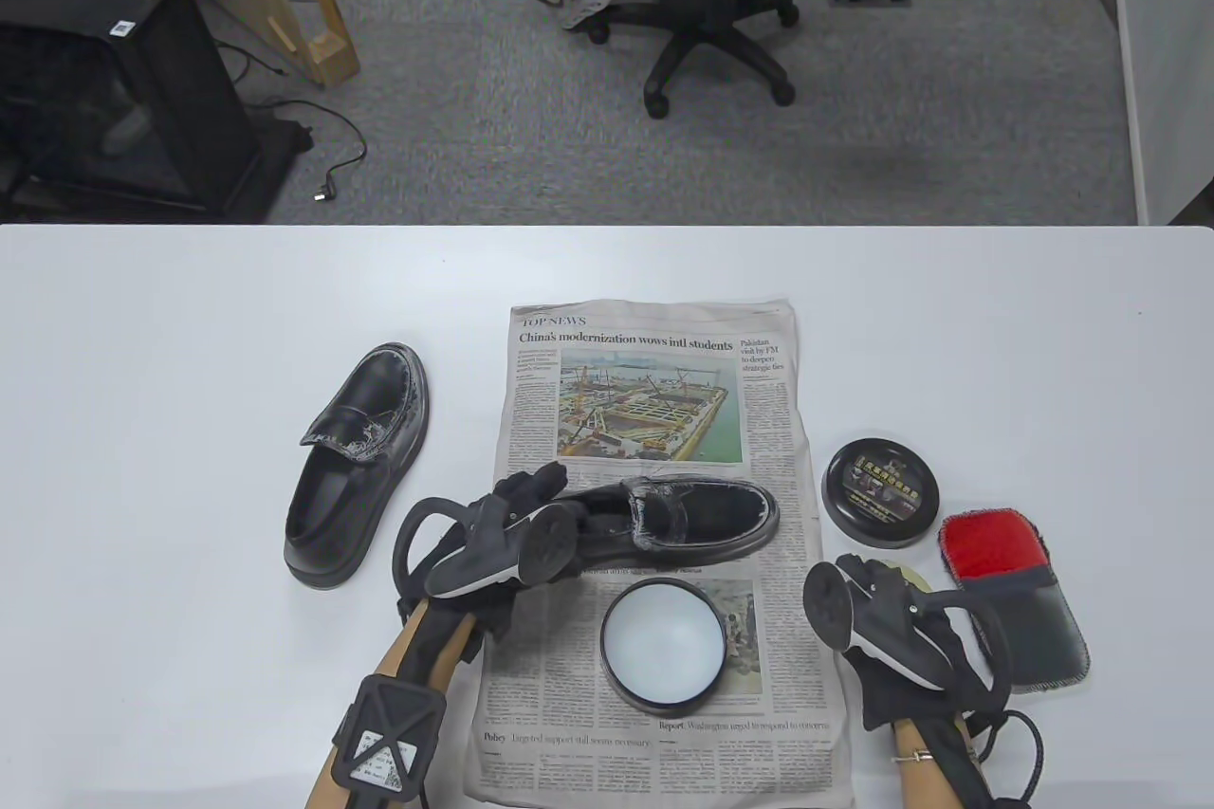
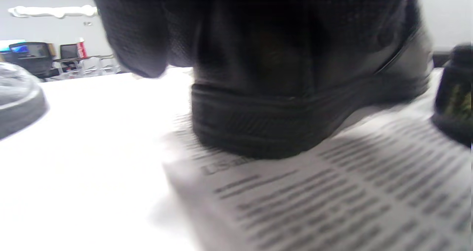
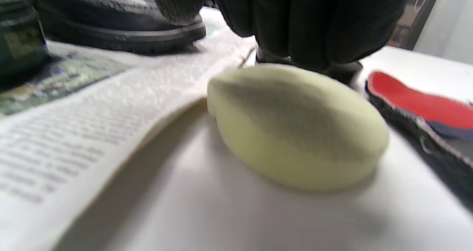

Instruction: Dip and apply leather care cream with polishing sponge on shoes

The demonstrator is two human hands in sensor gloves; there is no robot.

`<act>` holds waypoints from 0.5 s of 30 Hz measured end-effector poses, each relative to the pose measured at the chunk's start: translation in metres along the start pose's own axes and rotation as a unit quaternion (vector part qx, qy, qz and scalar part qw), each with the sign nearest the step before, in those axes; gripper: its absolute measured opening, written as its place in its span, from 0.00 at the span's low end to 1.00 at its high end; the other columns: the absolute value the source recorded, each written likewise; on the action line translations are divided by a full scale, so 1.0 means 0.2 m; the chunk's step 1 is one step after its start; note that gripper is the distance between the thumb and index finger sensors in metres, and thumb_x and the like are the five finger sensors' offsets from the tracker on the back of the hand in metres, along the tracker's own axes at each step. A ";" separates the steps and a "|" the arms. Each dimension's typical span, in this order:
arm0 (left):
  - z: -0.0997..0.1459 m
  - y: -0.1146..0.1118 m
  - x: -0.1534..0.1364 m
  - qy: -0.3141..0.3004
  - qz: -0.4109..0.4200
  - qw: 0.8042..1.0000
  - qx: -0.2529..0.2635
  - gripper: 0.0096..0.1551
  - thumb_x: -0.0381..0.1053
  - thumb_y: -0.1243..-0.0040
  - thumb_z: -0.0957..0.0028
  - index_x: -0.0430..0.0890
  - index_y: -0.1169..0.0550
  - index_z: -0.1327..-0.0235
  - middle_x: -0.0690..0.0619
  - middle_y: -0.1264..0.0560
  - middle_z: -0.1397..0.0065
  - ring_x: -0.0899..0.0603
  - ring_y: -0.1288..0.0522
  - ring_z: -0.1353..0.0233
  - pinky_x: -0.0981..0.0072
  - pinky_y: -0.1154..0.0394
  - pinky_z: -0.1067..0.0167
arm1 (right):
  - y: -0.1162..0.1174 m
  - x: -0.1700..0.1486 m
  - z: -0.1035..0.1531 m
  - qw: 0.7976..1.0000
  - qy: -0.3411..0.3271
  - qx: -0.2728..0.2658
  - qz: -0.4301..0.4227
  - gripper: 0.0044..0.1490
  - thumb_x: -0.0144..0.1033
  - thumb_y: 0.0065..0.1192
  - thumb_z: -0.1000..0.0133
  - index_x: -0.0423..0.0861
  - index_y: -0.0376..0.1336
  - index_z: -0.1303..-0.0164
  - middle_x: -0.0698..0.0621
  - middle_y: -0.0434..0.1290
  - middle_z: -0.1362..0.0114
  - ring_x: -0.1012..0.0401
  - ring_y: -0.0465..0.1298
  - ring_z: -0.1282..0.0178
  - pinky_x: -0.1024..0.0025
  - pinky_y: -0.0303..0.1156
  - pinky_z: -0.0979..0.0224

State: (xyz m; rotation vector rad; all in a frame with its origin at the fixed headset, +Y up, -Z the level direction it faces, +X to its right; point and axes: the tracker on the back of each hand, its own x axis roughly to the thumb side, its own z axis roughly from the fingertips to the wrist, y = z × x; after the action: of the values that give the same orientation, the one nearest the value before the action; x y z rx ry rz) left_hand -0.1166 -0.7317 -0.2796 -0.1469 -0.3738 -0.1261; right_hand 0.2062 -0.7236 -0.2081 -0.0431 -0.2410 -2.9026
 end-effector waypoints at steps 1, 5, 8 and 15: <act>-0.01 0.01 0.00 0.001 0.011 1.000 -0.009 0.36 0.66 0.37 0.52 0.63 0.27 0.27 0.45 0.33 0.13 0.39 0.25 0.23 0.57 0.17 0.34 | -0.01 0.01 0.01 1.000 -0.005 -0.016 -0.001 0.38 0.54 0.46 0.36 0.46 0.55 0.18 0.44 0.66 0.19 0.46 0.74 0.25 0.54 0.73 0.29; 0.00 0.01 -0.01 0.016 0.034 0.999 0.034 0.23 0.61 0.36 0.50 0.60 0.17 0.42 0.53 0.24 0.20 0.41 0.21 0.27 0.61 0.15 0.39 | -0.03 0.02 0.03 0.998 -0.028 -0.055 -0.018 0.38 0.54 0.46 0.36 0.48 0.54 0.18 0.46 0.65 0.18 0.47 0.72 0.24 0.55 0.72 0.28; 0.05 0.04 -0.02 0.024 0.051 0.994 0.089 0.21 0.60 0.35 0.50 0.59 0.14 0.46 0.53 0.20 0.26 0.42 0.18 0.31 0.61 0.13 0.45 | -0.04 0.01 0.05 0.995 -0.037 -0.091 -0.033 0.38 0.53 0.46 0.36 0.48 0.53 0.18 0.46 0.65 0.18 0.47 0.72 0.23 0.56 0.72 0.27; 0.33 0.26 -0.27 0.142 0.067 0.967 0.203 0.20 0.59 0.36 0.48 0.57 0.14 0.46 0.49 0.18 0.28 0.41 0.17 0.34 0.60 0.13 0.50 | -0.05 0.03 0.06 0.990 -0.058 -0.122 -0.051 0.39 0.53 0.47 0.37 0.48 0.51 0.17 0.46 0.62 0.17 0.47 0.69 0.21 0.55 0.70 0.25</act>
State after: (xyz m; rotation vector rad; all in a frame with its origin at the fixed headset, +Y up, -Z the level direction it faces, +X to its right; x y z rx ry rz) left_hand -0.1825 -0.6653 -0.2441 0.2489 -0.0973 0.0642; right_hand 0.1974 -0.7141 -0.1971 -0.2470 0.0962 -3.0182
